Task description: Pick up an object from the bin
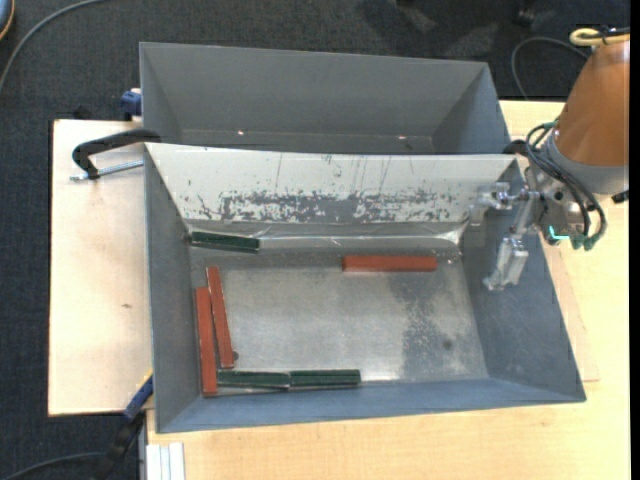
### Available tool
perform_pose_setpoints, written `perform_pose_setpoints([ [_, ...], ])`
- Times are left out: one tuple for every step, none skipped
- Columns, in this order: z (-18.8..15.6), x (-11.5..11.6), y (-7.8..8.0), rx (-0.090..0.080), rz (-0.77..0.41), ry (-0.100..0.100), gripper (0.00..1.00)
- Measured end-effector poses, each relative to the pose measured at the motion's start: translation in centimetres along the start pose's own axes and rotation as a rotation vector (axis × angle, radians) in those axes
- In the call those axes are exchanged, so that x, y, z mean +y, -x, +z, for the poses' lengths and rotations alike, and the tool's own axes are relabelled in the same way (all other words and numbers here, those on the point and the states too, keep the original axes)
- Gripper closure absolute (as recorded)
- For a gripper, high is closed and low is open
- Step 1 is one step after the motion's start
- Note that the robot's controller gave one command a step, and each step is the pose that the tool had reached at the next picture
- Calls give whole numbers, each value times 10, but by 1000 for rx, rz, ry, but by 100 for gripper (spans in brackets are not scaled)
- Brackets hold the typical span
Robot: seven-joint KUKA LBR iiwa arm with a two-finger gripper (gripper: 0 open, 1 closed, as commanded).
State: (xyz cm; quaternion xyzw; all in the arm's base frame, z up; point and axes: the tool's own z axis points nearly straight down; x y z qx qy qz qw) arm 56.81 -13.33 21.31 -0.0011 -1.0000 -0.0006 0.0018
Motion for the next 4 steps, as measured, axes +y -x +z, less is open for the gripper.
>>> perform_pose_setpoints([
  [146, 56, 9, 2, 217, 3, 0],
  [142, 54, 11, -5, 218, 0, 100],
  [35, 69, 36, -20, 260, 2, 100],
  [-43, 81, 20, -19, 267, 1, 100],
])
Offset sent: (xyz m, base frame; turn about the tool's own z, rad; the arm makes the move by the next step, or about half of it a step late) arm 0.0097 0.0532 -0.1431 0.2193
